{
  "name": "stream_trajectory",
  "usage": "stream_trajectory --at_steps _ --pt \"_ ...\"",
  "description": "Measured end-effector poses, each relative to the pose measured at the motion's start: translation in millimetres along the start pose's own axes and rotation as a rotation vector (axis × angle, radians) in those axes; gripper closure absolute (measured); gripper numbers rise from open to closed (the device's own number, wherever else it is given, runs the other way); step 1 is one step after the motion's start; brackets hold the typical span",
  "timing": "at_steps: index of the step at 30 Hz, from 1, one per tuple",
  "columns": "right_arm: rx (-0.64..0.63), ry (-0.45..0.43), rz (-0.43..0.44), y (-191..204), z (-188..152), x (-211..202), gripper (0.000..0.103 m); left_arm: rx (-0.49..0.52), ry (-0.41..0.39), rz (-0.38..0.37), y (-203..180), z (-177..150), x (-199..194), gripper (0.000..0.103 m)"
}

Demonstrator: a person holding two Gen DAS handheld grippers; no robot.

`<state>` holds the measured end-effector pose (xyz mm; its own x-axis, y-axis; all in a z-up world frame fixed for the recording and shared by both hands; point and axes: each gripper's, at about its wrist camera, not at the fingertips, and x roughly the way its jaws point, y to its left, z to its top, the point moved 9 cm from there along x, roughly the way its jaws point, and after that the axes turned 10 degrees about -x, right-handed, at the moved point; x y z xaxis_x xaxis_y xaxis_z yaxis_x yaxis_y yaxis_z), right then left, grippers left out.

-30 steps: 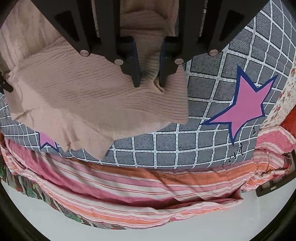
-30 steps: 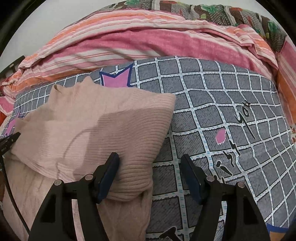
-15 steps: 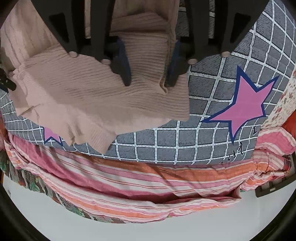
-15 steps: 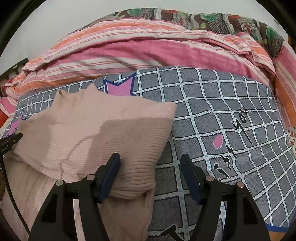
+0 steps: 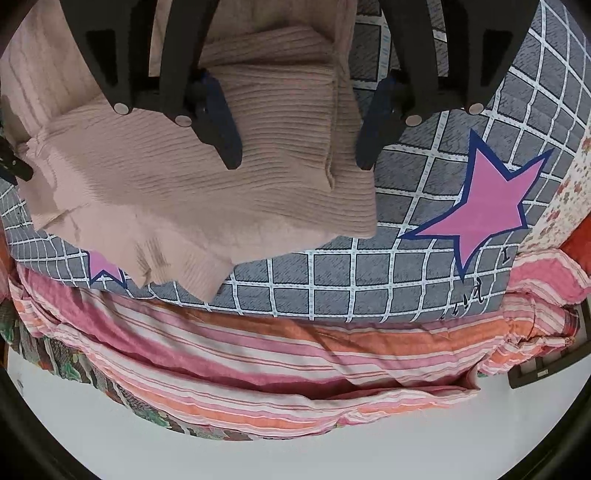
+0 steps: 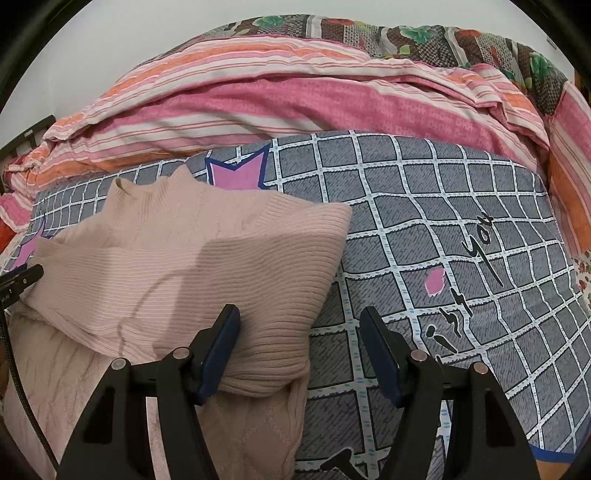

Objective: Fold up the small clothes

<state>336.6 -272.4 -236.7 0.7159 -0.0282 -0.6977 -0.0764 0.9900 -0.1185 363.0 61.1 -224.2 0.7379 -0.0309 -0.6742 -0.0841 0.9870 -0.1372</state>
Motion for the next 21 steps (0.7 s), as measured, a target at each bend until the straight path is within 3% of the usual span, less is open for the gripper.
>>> stream_trajectory --at_steps 10,16,21 --pt "-0.002 0.004 -0.010 1.5 0.6 -0.5 0.036 0.035 0.002 0.034 -3.5 0.1 -7.0 0.041" --pt "-0.052 -0.004 -0.013 10.9 0.4 -28.0 0.034 -0.002 0.007 -0.016 -4.2 -17.5 -46.1 0.041" --pt "0.013 -0.016 0.037 11.8 -9.3 -64.6 0.034 -0.062 0.018 -0.080 2.1 -31.6 -74.5 0.041"
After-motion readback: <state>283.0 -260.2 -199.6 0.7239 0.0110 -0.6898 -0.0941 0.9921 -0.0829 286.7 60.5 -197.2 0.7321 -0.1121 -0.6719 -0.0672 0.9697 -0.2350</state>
